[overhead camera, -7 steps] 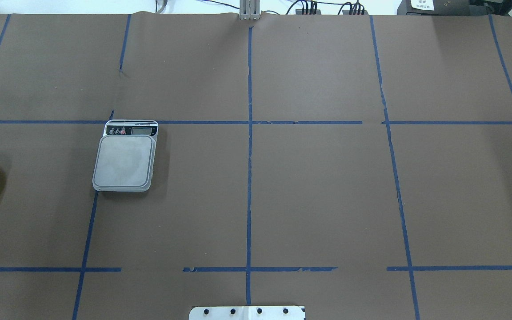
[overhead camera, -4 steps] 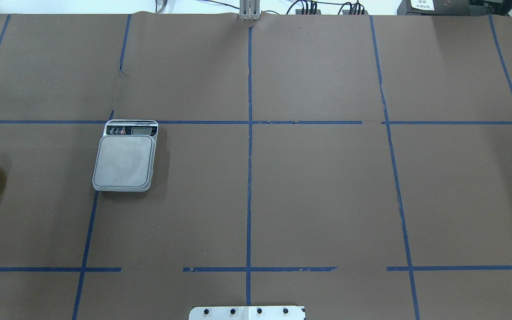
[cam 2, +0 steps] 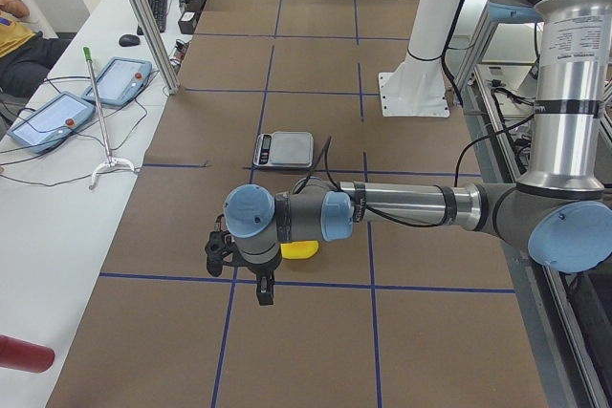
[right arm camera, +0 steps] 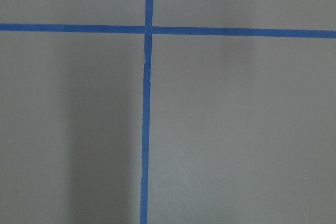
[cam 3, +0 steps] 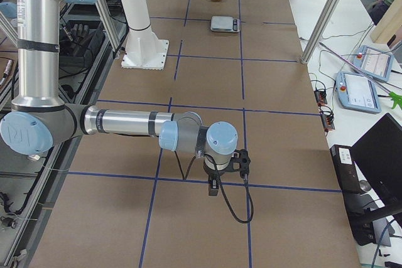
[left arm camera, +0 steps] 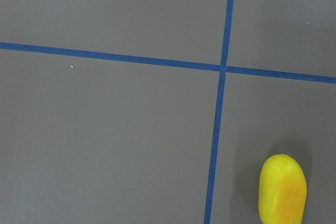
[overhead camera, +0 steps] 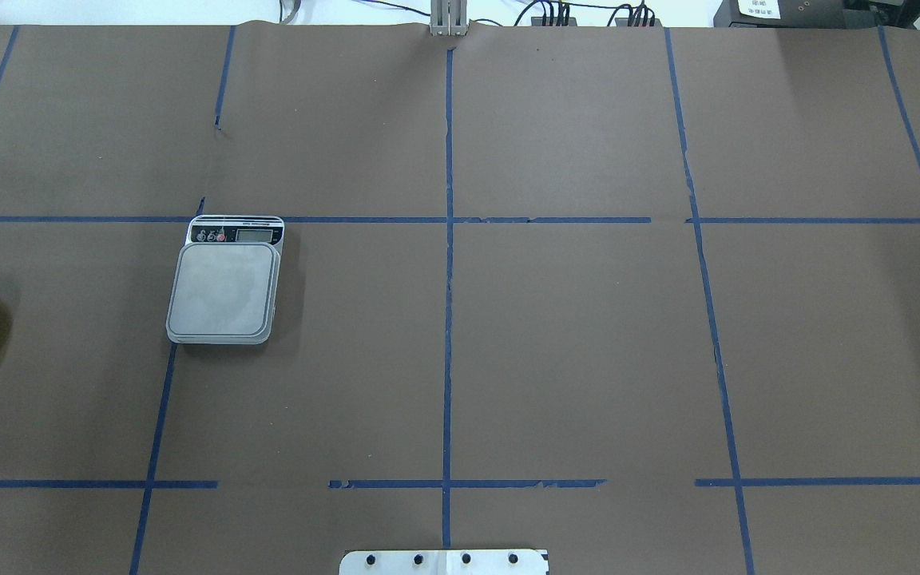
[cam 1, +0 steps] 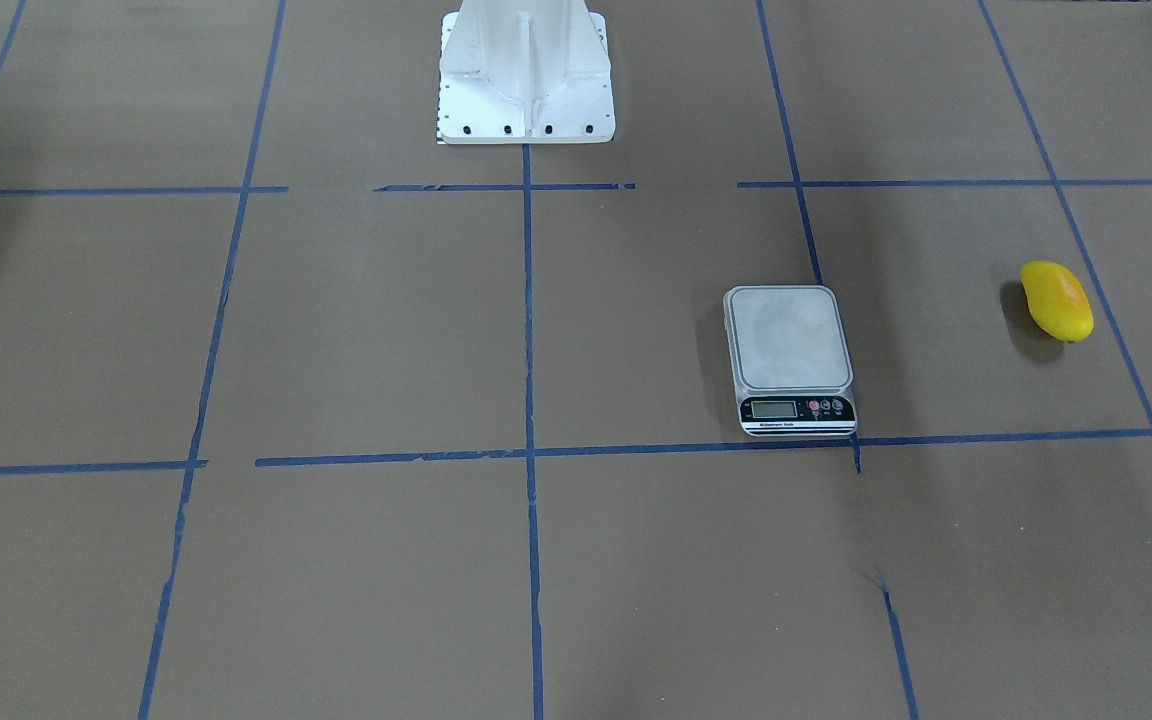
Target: Weigh mango
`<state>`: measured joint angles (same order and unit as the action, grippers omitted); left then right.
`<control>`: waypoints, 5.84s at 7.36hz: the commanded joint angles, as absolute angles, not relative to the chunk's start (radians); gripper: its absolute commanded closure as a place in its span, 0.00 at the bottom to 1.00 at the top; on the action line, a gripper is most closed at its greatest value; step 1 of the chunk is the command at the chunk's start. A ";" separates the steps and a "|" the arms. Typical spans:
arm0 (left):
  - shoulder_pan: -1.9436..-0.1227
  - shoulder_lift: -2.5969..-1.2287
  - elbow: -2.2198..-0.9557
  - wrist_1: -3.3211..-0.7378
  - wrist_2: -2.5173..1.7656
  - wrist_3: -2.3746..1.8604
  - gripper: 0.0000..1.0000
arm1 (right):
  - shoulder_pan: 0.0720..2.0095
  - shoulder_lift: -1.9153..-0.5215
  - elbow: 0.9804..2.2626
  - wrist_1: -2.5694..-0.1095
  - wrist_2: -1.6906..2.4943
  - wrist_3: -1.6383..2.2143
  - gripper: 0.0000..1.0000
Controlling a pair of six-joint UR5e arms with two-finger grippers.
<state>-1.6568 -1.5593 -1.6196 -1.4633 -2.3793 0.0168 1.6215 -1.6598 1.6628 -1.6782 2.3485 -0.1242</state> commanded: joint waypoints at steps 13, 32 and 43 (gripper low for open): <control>-1.410 -1.605 -1.523 -1.721 -2.385 -0.176 0.01 | 1.621 -1.660 1.663 -1.678 2.349 -0.124 0.00; -1.131 -1.575 -1.402 -1.947 -2.467 -0.476 0.83 | 1.621 -1.660 1.663 -1.678 2.349 -0.124 0.00; -0.885 -1.905 -1.683 -1.895 -2.349 -1.046 1.00 | 1.621 -1.660 1.663 -1.678 2.349 -0.124 0.00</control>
<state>-0.9003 -1.8558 -1.7178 -1.9242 -2.3592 -1.0349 1.6214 -1.6592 1.6634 -1.6782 2.3485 -0.1242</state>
